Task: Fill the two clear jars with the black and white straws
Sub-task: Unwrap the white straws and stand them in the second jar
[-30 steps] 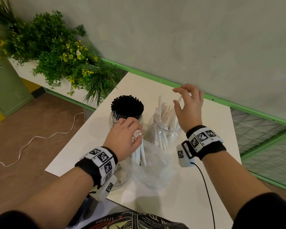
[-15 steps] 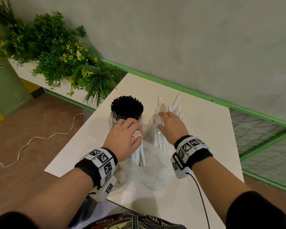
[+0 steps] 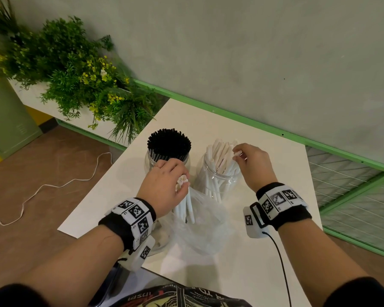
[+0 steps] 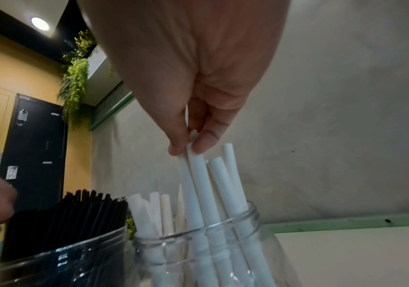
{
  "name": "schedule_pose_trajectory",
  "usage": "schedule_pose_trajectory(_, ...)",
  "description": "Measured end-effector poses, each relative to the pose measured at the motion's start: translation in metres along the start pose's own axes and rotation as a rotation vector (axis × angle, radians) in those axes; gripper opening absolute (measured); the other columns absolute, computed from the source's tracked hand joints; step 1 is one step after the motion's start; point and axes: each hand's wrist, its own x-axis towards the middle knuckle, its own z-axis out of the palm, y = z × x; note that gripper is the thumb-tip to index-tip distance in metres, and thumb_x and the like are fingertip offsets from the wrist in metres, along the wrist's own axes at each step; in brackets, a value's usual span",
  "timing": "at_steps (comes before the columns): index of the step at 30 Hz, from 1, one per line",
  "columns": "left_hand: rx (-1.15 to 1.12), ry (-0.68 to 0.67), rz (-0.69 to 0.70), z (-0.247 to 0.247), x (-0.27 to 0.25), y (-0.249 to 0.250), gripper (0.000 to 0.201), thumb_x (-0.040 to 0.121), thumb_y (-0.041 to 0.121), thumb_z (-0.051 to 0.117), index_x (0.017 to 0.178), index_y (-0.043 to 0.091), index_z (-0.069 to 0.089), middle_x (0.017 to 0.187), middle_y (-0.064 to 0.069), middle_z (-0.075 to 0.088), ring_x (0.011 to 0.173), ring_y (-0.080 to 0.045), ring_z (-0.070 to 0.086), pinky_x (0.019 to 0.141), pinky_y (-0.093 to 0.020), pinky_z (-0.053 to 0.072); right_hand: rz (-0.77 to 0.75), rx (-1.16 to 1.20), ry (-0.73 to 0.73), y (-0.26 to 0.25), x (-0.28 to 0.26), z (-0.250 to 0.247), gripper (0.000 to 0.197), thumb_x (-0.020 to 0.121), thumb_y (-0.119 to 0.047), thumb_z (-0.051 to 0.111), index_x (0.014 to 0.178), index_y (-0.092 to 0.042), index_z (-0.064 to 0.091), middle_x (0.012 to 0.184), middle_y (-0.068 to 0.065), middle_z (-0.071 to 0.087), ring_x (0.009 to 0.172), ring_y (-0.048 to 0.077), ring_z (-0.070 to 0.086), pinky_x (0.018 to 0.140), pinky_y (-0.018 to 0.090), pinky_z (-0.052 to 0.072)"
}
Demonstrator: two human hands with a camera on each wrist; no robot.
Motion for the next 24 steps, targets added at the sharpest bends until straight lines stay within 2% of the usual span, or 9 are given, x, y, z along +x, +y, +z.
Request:
schedule_pose_trajectory(4,0.002,-0.004,0.001,0.0,0.0,0.001,0.018,0.086,0.037,0.044,0.093,0.026,0.056,0.101,0.012,0.052,0.088,-0.016,0.049,0.083,-0.03,0.04,0.011,-0.007,-0.026,0.007,-0.011,0.003,0.023,0.091,-0.001,0.055,0.102,-0.01,0.072,0.102,0.008,0.069,0.096,0.025,0.06,0.085,0.023,0.04)
schedule_pose_trajectory(6,-0.001,-0.002,-0.005,0.0,0.0,0.0,0.018,0.085,0.037,0.044,0.093,0.026,0.056,0.101,0.013,0.052,0.088,-0.016,0.048,0.083,-0.029,0.039,0.021,0.013,0.026,0.008,-0.018,0.007,0.023,0.09,0.001,0.055,0.101,-0.009,0.073,0.104,0.008,0.07,0.098,0.026,0.059,0.085,0.021,0.038)
schedule_pose_trajectory(9,0.001,0.0,0.001,-0.001,-0.001,-0.001,0.018,0.086,0.037,0.044,0.094,0.025,0.056,0.102,0.012,0.052,0.089,-0.016,0.049,0.084,-0.028,0.037,0.028,0.048,0.137,0.009,-0.03,0.014,0.023,0.088,0.005,0.057,0.1,-0.007,0.073,0.107,0.009,0.07,0.104,0.031,0.056,0.091,0.028,0.041)
schedule_pose_trajectory(12,0.002,-0.001,0.002,0.0,-0.001,-0.001,0.019,0.086,0.037,0.044,0.094,0.025,0.057,0.101,0.012,0.052,0.089,-0.016,0.049,0.084,-0.027,0.036,0.001,-0.021,0.25,0.009,-0.041,0.022,0.029,0.086,0.007,0.057,0.109,-0.005,0.07,0.119,0.011,0.064,0.111,0.034,0.048,0.096,0.03,0.038)
schedule_pose_trajectory(14,0.001,0.004,-0.001,0.001,-0.001,0.0,0.019,0.086,0.037,0.044,0.093,0.025,0.057,0.101,0.012,0.052,0.089,-0.016,0.049,0.084,-0.025,0.035,-0.107,-0.088,0.295,0.005,-0.049,0.029,0.031,0.083,0.007,0.061,0.11,-0.004,0.068,0.115,0.012,0.063,0.106,0.032,0.047,0.091,0.029,0.039)
schedule_pose_trajectory(16,-0.001,0.007,-0.005,0.0,-0.002,0.001,0.02,0.085,0.038,0.044,0.093,0.025,0.057,0.102,0.013,0.052,0.089,-0.016,0.048,0.084,-0.024,0.034,-0.219,-0.162,0.201,0.002,-0.056,0.041,0.031,0.079,0.003,0.067,0.108,-0.005,0.068,0.107,0.011,0.064,0.101,0.029,0.047,0.086,0.033,0.044)
schedule_pose_trajectory(19,0.003,0.011,-0.007,-0.001,-0.002,0.002,0.02,0.085,0.038,0.044,0.093,0.025,0.058,0.101,0.012,0.053,0.088,-0.016,0.046,0.082,-0.023,0.033,-0.157,-0.263,0.034,0.007,-0.058,0.057,0.035,0.073,-0.005,0.076,0.107,-0.009,0.068,0.099,0.006,0.067,0.098,0.031,0.052,0.076,0.043,0.051)
schedule_pose_trajectory(21,0.0,0.009,-0.012,-0.002,-0.002,0.003,0.021,0.085,0.038,0.044,0.093,0.024,0.058,0.102,0.012,0.053,0.088,-0.016,0.046,0.081,-0.023,0.034,-0.119,-0.305,0.027,0.009,-0.054,0.06,0.029,0.07,-0.004,0.078,0.097,-0.014,0.071,0.088,0.001,0.067,0.088,0.031,0.056,0.068,0.037,0.049)
schedule_pose_trajectory(24,-0.01,0.0,-0.016,-0.003,-0.003,0.002,0.02,0.085,0.038,0.044,0.093,0.025,0.057,0.102,0.012,0.053,0.09,-0.015,0.047,0.082,-0.025,0.037,-0.126,-0.345,0.046,0.01,-0.055,0.059,0.022,0.07,-0.004,0.079,0.085,-0.02,0.073,0.076,-0.006,0.063,0.079,0.026,0.055,0.062,0.031,0.037)
